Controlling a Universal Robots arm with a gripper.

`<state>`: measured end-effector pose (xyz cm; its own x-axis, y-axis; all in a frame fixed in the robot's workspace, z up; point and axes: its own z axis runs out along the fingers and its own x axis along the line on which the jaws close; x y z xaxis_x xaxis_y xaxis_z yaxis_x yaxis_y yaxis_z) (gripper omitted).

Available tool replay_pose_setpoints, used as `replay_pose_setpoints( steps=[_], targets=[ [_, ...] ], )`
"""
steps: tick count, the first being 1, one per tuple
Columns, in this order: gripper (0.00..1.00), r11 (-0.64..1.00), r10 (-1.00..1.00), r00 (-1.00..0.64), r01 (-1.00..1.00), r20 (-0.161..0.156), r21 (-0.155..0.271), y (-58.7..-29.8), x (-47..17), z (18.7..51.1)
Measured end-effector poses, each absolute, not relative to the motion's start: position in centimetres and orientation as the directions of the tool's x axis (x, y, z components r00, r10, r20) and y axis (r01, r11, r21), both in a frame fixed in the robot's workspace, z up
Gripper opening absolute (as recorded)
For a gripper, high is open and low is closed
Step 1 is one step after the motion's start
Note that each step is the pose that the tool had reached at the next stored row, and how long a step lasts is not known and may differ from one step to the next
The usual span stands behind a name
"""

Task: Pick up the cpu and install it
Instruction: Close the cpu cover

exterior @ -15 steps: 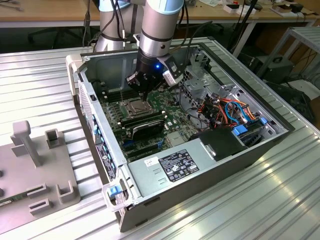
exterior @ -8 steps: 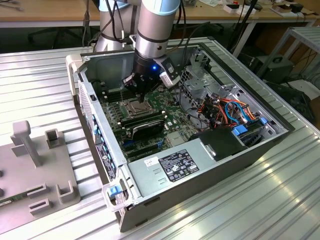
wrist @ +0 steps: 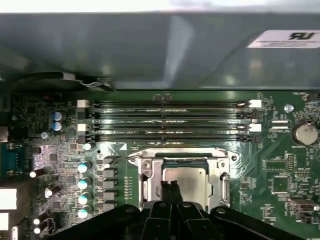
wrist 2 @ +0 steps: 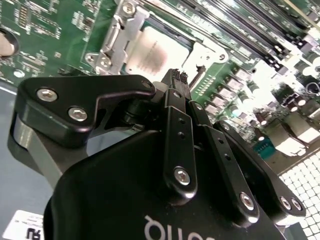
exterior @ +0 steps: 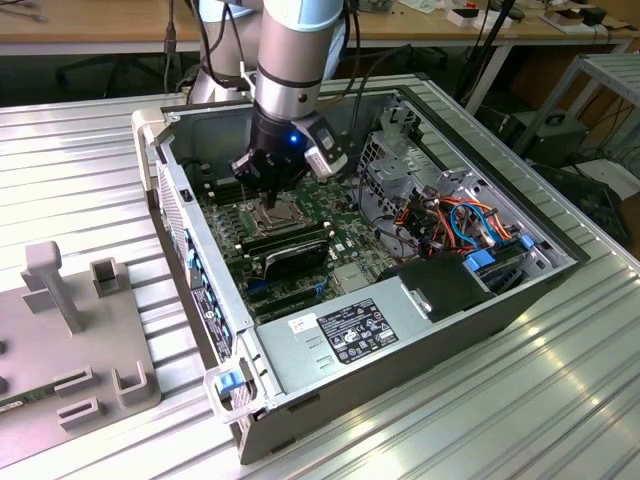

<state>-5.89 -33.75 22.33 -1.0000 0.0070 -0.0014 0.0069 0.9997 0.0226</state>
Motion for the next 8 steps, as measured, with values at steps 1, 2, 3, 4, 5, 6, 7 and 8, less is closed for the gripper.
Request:
replay_pose_setpoints(
  steps=[1, 2, 3, 4, 5, 6, 7, 8],
  targets=[
    [0.11, 1.000, 0.006, -1.000, 0.006, -0.001, 0.023, -33.82, -6.04, 22.33],
    [0.11, 1.000, 0.005, -1.000, 0.005, -0.001, 0.023, -33.88, -6.12, 22.33],
    [0.11, 1.000, 0.004, -1.000, 0.004, -0.001, 0.023, -33.96, -6.24, 22.33],
    [0.11, 1.000, 0.003, -1.000, 0.003, -0.001, 0.023, -34.03, -6.33, 22.33],
    [0.11, 1.000, 0.002, -1.000, 0.002, -0.001, 0.023, -34.09, -6.43, 22.33],
    [0.11, 1.000, 0.001, -1.000, 0.001, -0.001, 0.023, -34.14, -6.52, 22.33],
    [0.11, 1.000, 0.000, -1.000, 0.000, -0.001, 0.023, -34.20, -6.63, 22.31],
    [0.11, 1.000, -0.001, -1.000, -0.001, -0.002, 0.023, -34.23, -6.68, 22.27]
  ],
)
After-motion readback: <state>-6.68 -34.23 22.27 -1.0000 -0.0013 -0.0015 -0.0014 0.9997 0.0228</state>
